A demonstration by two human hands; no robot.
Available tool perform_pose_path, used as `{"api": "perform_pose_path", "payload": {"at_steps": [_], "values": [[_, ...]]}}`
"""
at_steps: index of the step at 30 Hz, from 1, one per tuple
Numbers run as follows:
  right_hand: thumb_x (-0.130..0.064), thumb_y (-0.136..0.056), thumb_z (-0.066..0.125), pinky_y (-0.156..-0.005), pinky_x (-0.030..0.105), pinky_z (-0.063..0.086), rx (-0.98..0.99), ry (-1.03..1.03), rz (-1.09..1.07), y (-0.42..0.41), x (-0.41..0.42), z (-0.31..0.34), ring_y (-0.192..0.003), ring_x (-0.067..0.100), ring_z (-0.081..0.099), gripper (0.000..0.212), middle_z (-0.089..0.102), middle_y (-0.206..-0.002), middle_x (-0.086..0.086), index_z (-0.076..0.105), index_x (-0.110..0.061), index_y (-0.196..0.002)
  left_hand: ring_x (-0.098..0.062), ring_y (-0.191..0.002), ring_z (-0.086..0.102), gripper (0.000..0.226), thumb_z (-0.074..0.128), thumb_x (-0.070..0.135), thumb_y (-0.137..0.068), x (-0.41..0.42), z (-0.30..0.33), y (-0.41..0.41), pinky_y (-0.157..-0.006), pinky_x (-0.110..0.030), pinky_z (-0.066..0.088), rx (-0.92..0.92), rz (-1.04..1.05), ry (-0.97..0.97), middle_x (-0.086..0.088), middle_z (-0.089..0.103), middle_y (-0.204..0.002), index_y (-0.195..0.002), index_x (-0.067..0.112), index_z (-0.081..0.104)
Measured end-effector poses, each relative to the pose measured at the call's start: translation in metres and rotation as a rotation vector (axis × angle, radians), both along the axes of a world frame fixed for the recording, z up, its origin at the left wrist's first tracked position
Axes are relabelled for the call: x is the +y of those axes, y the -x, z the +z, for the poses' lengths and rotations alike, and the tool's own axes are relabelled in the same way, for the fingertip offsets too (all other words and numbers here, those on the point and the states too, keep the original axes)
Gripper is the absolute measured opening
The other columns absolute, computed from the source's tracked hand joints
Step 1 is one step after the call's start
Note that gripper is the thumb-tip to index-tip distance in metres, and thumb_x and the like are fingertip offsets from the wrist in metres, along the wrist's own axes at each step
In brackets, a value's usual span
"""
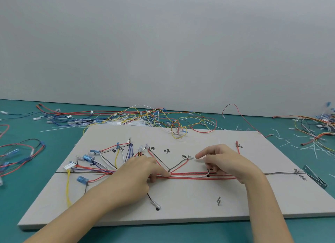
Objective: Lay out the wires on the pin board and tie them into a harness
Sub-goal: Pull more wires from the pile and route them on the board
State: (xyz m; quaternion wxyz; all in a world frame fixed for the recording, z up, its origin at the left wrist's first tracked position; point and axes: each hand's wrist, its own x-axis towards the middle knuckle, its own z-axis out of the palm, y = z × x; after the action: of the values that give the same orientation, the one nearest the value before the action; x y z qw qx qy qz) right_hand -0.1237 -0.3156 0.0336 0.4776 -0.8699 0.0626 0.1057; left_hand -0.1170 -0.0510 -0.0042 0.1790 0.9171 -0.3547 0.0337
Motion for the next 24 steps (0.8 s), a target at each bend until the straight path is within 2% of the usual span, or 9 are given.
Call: {"api": "perform_pose_path", "payload": {"at_steps": [7,10,15,19,24], "values": [[-0.001,-0.091,0.06,-0.045,0.012,0.038,-0.043,-0.02,-0.059,-0.005,-0.01,-0.007,-0.045,0.008,0.05,0.013,0.061,-0.056,0.003,0.072,-0.001,-0.088,-0.002,-0.083,0.036,0.079,0.04,-0.007,-0.07,0.0,0.0,0.001,-0.067,-0.007,0.022,0.01,0.003,0.007,0.024,0.041,-0.078,-0.125,0.048,0.057],[-0.007,-0.086,0.069,-0.045,0.011,0.039,-0.049,0.086,-0.071,-0.007,-0.012,-0.01,-0.05,0.01,0.053,0.011,0.064,-0.057,0.0,0.075,-0.007,-0.077,-0.002,-0.082,0.035,0.079,0.039,-0.007,-0.069,0.001,-0.001,0.001,-0.068,-0.007,0.023,0.008,-0.004,0.018,0.025,0.041,-0.078,-0.124,0.046,0.058],[-0.014,-0.082,0.075,-0.043,0.012,0.036,-0.05,0.157,-0.101,-0.007,-0.017,-0.011,-0.046,0.006,0.053,0.015,0.065,-0.053,-0.007,0.075,-0.015,-0.067,0.002,-0.079,0.034,0.08,0.038,-0.005,-0.067,0.002,-0.003,-0.001,-0.068,-0.007,0.023,0.008,-0.006,0.022,0.026,0.041,-0.078,-0.124,0.047,0.058],[-0.016,-0.081,0.076,-0.054,0.021,0.039,-0.035,0.198,-0.099,-0.003,-0.02,-0.009,-0.054,0.01,0.055,0.017,0.067,-0.057,-0.005,0.071,-0.014,-0.065,-0.001,-0.079,0.035,0.08,0.039,-0.005,-0.067,0.002,-0.003,-0.001,-0.067,-0.007,0.023,0.003,-0.003,0.016,0.024,0.042,-0.078,-0.124,0.047,0.058],[-0.014,-0.082,0.072,-0.069,0.029,0.044,-0.016,0.261,-0.045,0.002,-0.02,-0.004,-0.068,0.017,0.056,0.013,0.071,-0.081,0.014,0.071,-0.008,-0.071,-0.001,-0.081,0.035,0.078,0.04,-0.006,-0.071,0.0,0.001,0.001,-0.067,-0.007,0.024,0.007,-0.006,0.019,0.024,0.042,-0.079,-0.125,0.047,0.058]]}}
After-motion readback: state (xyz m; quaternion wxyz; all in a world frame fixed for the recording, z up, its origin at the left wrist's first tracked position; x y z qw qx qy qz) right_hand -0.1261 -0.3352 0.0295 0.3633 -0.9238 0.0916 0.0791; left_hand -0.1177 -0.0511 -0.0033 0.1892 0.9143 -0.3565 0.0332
